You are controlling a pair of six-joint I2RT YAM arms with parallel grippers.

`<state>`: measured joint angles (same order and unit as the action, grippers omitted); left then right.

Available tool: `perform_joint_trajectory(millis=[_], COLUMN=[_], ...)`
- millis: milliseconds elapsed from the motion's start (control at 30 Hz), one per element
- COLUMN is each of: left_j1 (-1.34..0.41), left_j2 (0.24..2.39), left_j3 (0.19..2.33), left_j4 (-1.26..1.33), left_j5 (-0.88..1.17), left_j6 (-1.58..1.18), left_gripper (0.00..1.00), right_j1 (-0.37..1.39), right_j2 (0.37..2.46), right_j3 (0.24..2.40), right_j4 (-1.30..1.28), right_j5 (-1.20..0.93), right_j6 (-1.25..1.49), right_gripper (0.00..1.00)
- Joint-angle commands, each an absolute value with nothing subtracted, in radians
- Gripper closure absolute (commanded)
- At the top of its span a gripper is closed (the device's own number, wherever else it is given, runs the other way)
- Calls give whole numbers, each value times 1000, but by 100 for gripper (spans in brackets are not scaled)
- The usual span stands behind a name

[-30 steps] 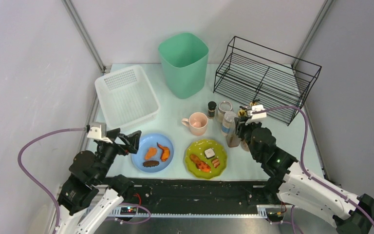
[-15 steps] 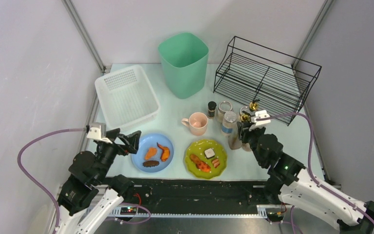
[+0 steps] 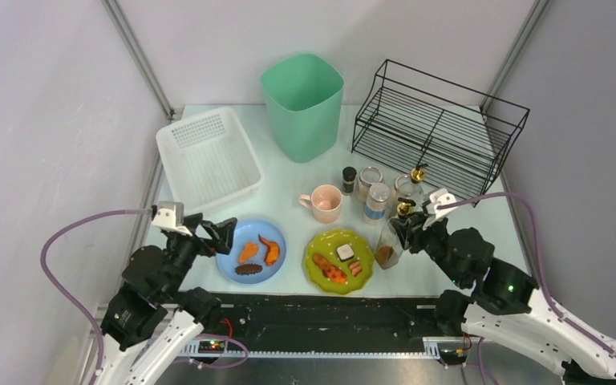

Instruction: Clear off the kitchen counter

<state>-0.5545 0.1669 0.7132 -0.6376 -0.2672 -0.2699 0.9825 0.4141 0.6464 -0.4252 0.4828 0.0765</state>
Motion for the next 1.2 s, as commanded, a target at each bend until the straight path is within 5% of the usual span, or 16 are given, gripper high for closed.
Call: perform_joint_trajectory(millis=[0, 400, 867, 1167], left_j1=[-558, -558, -557, -558], left_j2=[139, 101, 71, -11], left_j3=[678, 633, 605, 598], left_j4=[-620, -620, -619, -624], left_j5=[-228, -224, -246, -299], left_j6=[-256, -266, -264, -267], left_gripper=[2, 2, 2, 2], right_j1=[1001, 1009, 1002, 728], right_j2=[427, 693, 995, 1187], right_j3=[817, 1261, 1578, 1702], right_j4=[-463, -646, -369, -203], right_j5=[396, 301, 506, 430], right_j6=[112, 41, -224, -194], right_gripper=[100, 100, 100, 100])
